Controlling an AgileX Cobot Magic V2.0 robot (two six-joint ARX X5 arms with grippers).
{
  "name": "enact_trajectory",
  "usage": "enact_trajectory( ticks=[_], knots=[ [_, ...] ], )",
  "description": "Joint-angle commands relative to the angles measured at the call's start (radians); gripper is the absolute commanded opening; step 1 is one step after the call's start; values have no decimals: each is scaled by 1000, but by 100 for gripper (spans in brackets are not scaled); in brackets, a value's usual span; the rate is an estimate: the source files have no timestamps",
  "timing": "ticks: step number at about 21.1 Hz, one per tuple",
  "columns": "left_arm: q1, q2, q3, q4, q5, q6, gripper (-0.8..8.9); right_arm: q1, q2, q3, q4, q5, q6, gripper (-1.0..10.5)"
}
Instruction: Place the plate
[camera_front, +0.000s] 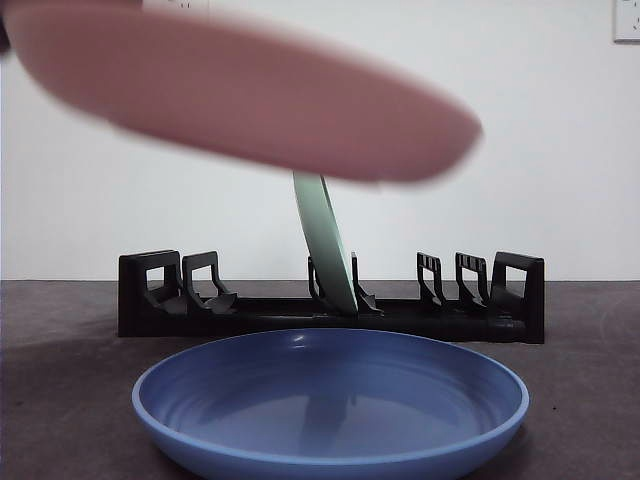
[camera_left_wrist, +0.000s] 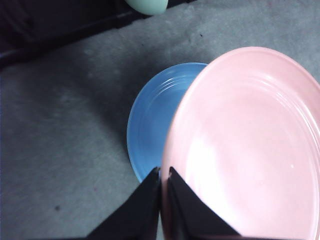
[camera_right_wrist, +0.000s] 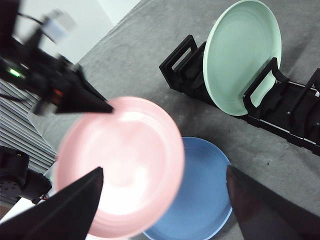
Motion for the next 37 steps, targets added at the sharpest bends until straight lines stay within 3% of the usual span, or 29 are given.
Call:
enact_trajectory(
  ticks=[1,11,17,37],
  knots=[
    [-4,5,-101,135,6,-35,11,5,6,18,5,-4,-10,388],
    [-3,26,-368,523,6,-116,11,5,6,18,5,-3,-10,388],
    [-3,138,-372,618,6,-167,11,5,6,18,-2,-3,-8,388],
    [-29,196,-372,633,6,-203,34,5,6,18,2,8,-8,388]
  ],
)
